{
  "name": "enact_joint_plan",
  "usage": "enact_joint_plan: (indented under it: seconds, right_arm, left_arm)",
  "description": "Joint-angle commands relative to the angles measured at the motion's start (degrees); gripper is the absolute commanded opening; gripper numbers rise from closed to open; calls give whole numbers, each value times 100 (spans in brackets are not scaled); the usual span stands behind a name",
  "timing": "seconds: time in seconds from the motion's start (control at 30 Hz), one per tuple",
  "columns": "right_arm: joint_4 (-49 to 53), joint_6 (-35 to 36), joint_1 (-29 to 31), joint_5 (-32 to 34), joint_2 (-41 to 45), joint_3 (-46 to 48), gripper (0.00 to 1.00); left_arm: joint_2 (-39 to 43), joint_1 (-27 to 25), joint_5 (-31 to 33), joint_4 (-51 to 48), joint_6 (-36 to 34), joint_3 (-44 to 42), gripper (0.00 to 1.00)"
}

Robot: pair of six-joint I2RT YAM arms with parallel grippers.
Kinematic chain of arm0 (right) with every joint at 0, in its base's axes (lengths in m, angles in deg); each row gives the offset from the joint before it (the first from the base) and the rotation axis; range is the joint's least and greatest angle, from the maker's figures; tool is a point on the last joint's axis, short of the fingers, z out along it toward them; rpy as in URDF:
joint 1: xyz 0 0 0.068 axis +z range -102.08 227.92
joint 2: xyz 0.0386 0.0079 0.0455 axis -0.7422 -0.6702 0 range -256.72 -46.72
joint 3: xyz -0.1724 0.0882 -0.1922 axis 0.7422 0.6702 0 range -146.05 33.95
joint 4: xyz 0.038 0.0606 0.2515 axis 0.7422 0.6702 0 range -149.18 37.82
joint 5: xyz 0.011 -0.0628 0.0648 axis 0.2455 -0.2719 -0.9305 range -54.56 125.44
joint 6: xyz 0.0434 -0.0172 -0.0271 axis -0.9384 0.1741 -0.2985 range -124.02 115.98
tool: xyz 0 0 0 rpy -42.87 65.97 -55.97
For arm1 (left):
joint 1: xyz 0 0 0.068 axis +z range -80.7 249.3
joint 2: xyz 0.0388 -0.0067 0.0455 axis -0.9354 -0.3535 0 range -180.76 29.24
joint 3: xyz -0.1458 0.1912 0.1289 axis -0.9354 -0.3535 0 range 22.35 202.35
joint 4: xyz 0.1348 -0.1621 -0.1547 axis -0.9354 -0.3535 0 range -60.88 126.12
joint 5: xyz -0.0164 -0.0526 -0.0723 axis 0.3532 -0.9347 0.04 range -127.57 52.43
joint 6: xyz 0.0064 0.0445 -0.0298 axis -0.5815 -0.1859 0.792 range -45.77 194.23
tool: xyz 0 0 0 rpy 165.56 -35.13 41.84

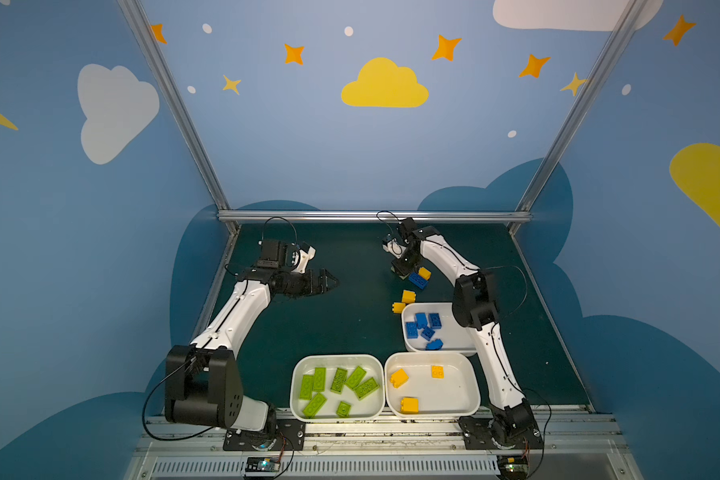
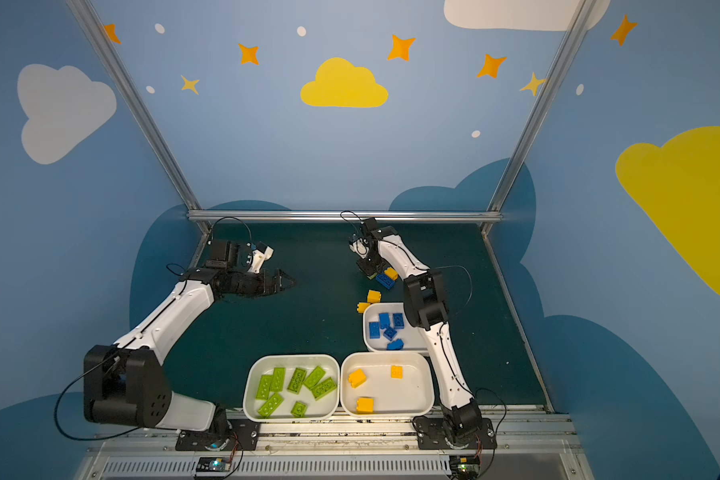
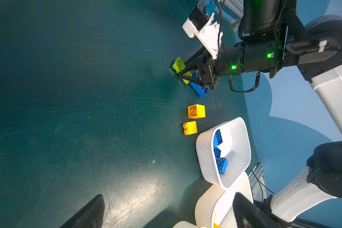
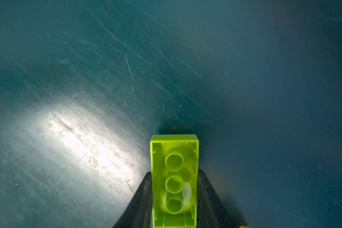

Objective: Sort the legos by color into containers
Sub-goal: 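Carry the lime-green brick to the nearest white bin and release it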

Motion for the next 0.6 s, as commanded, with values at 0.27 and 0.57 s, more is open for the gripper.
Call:
enact_joint_plan:
  seconds: [0.27, 0.57]
  right_arm:
    - [333, -112, 37, -135, 374, -159, 29]
    - [533, -612, 196, -1123, 1762, 641, 29]
  left_arm:
    - [-30, 28, -92, -149, -115, 208, 99]
    - [-57, 27, -80, -88, -91, 250, 99]
